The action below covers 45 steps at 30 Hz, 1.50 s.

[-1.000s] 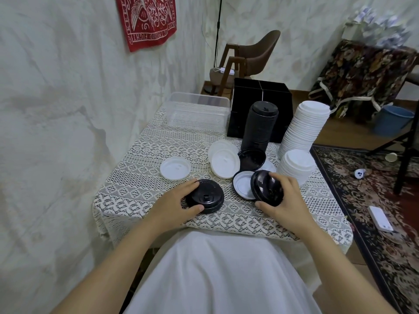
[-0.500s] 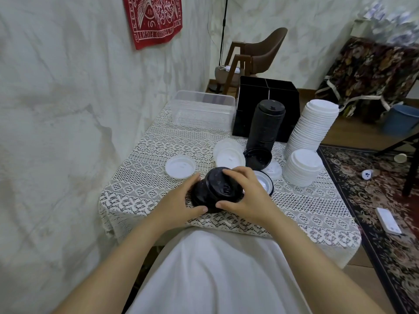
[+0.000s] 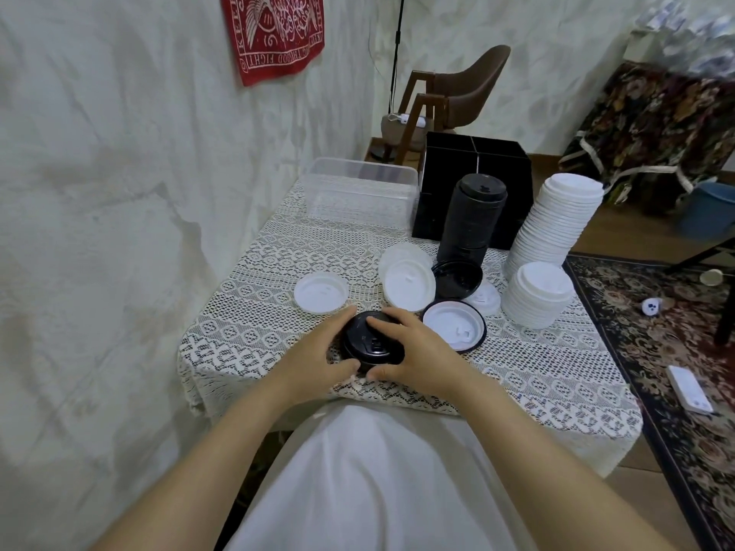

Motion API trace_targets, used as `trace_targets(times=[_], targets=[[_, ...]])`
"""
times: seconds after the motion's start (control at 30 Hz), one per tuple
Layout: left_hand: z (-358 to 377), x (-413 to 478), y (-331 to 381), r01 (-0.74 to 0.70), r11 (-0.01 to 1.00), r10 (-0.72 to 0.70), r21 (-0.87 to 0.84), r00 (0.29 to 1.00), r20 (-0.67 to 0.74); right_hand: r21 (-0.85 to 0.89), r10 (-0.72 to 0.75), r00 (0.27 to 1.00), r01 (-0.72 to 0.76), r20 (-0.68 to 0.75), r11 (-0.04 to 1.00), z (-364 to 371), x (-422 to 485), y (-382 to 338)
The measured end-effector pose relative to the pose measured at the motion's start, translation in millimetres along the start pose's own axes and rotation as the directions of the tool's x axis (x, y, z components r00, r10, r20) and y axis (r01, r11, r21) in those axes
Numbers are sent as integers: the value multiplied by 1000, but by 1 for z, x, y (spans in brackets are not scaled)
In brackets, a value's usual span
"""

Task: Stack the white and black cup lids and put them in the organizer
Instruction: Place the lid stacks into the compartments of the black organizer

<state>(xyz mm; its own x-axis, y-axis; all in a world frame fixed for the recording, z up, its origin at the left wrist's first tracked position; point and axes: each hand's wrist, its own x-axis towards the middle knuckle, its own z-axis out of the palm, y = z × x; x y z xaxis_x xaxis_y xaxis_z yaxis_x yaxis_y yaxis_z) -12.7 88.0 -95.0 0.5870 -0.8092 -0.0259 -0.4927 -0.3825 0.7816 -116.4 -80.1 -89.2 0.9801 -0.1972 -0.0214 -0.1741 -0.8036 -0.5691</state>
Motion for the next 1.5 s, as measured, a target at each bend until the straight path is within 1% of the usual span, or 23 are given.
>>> trace_targets(times=[0.07, 0.2, 0.4, 0.43, 0.47, 0.53, 0.57, 0.6, 0.63, 0.7, 0.77, 0.83, 0.9, 1.03, 1.13, 1.2, 1.27, 1.3, 1.33, 1.37, 1.4, 1.47, 1.5], targets=[[1, 2, 4, -15, 999, 15, 30, 1000, 8, -22, -9, 1000, 9, 0, 1000, 1, 0, 0], [9, 11, 11, -67, 986, 62, 152, 997, 38, -38, -28, 1000, 28, -9, 999, 2, 1, 0], [11, 15, 8, -71, 979, 67, 191, 997, 28, 29, -57, 998, 56, 39, 998, -11, -6, -1], [11, 16, 8, -72, 978, 68, 195, 997, 28, 65, -69, 998, 68, 10, 996, -17, -9, -2], [12, 16, 8, -71, 977, 68, 202, 997, 23, 110, -67, 997, 72, -50, 991, -25, -11, -1], [12, 16, 7, -54, 975, 53, 215, 999, 14, 151, -20, 971, 57, -239, 987, -41, -10, 7], [11, 16, 7, -47, 975, 45, 218, 999, 14, 114, 6, 944, 33, -330, 993, -50, -6, 15], [11, 15, 8, -42, 975, 40, 220, 999, 14, 52, 33, 921, -13, -388, 999, -58, -1, 25], [11, 15, 8, -42, 975, 40, 220, 999, 14, -17, 62, 908, -76, -414, 997, -65, 4, 36], [11, 14, 8, -43, 976, 42, 211, 999, 12, -151, 112, 910, -186, -400, 971, -74, 11, 57], [11, 14, 8, -41, 978, 40, 204, 999, 9, -254, 144, 931, -237, -336, 938, -78, 13, 73], [11, 14, 8, -36, 979, 36, 200, 999, 7, -328, 152, 951, -239, -271, 914, -80, 14, 80], [11, 14, 7, -37, 980, 37, 194, 999, 5, -366, 142, 959, -227, -246, 903, -80, 14, 80], [11, 13, 7, -40, 980, 39, 196, 999, 6, -354, 101, 949, -209, -299, 912, -82, 11, 76], [10, 14, 7, -37, 979, 36, 200, 999, 9, -271, 119, 913, -237, -390, 933, -82, 6, 70], [10, 14, 7, -35, 979, 33, 200, 999, 10, -161, 165, 862, -271, -479, 949, -83, 3, 64], [10, 13, 7, -34, 979, 33, 199, 999, 11, 44, 233, 792, -253, -564, 966, -84, 0, 58], [10, 13, 7, -34, 980, 32, 198, 999, 10, 175, 275, 761, -212, -588, 962, -85, -1, 55], [10, 13, 7, -33, 980, 31, 198, 999, 10, 319, 322, 740, -153, -590, 935, -85, -3, 51], [10, 13, 8, -30, 980, 29, 195, 1000, 9, 466, 374, 730, -86, -572, 880, -86, -3, 47], [10, 12, 8, -28, 982, 27, 189, 1000, 9, 602, 424, 729, -20, -537, 798, -86, -4, 43], [10, 11, 9, -25, 985, 24, 169, 1000, 9, 801, 489, 757, 75, -433, 594, -84, -8, 34], [9, 11, 9, -21, 987, 21, 156, 1000, 6, 865, 499, 782, 99, -373, 492, -83, -9, 29]])
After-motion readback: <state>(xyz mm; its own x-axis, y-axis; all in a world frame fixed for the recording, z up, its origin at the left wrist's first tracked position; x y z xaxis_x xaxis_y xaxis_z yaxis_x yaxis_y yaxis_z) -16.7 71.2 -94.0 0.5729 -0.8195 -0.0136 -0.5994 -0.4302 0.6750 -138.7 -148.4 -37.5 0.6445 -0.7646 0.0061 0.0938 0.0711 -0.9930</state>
